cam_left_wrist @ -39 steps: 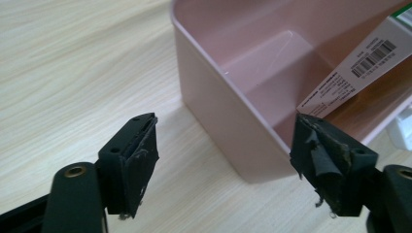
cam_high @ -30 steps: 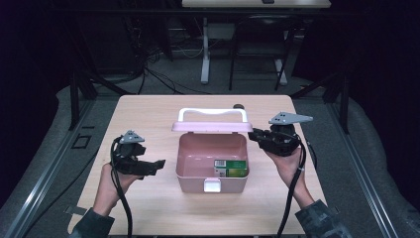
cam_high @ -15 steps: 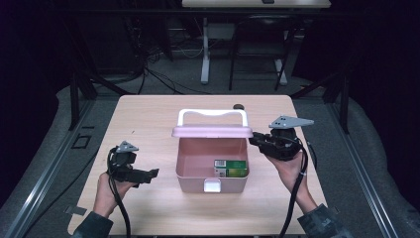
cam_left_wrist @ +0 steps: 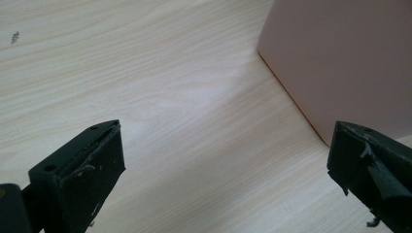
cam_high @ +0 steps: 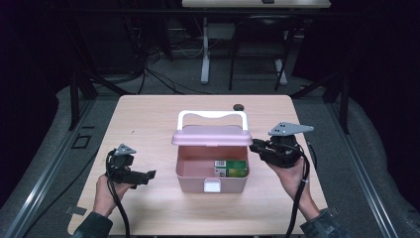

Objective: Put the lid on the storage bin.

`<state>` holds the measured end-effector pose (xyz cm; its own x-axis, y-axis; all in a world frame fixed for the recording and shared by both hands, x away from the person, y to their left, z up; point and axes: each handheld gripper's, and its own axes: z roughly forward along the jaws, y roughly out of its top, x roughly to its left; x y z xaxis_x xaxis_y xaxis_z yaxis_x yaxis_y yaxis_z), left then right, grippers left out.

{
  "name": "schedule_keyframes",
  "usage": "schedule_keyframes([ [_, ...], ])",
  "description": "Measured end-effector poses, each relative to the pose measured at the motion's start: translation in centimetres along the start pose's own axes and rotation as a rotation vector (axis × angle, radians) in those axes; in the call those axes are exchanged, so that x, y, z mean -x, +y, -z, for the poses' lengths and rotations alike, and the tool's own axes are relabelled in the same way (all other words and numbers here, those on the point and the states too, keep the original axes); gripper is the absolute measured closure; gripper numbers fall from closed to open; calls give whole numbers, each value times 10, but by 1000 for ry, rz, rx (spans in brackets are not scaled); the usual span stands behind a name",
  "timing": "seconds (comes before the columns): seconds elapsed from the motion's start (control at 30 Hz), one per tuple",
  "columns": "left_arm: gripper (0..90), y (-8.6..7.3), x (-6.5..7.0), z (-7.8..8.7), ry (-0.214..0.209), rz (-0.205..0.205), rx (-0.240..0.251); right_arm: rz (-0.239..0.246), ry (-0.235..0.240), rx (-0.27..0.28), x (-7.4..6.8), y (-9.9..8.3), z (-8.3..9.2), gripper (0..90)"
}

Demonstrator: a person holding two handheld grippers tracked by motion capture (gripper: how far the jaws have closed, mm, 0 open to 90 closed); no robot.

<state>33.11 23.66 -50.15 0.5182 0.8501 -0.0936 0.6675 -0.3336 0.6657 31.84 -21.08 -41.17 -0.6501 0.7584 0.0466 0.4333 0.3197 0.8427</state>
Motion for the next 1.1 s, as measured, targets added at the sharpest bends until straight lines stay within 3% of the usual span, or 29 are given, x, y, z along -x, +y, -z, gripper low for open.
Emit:
schedule_keyframes([
  [0.47,1,-1,2,-3,-9,-8,-15,-7,13,-28,-6,-15,0,754],
  [0.53,1,-1,2,-5,-10,-14,-17,-14,32,-33,-8,-19,-1,747],
  [1.1,1,-1,4,-8,-16,-40,-46,-44,64,-52,-18,-35,-4,603],
])
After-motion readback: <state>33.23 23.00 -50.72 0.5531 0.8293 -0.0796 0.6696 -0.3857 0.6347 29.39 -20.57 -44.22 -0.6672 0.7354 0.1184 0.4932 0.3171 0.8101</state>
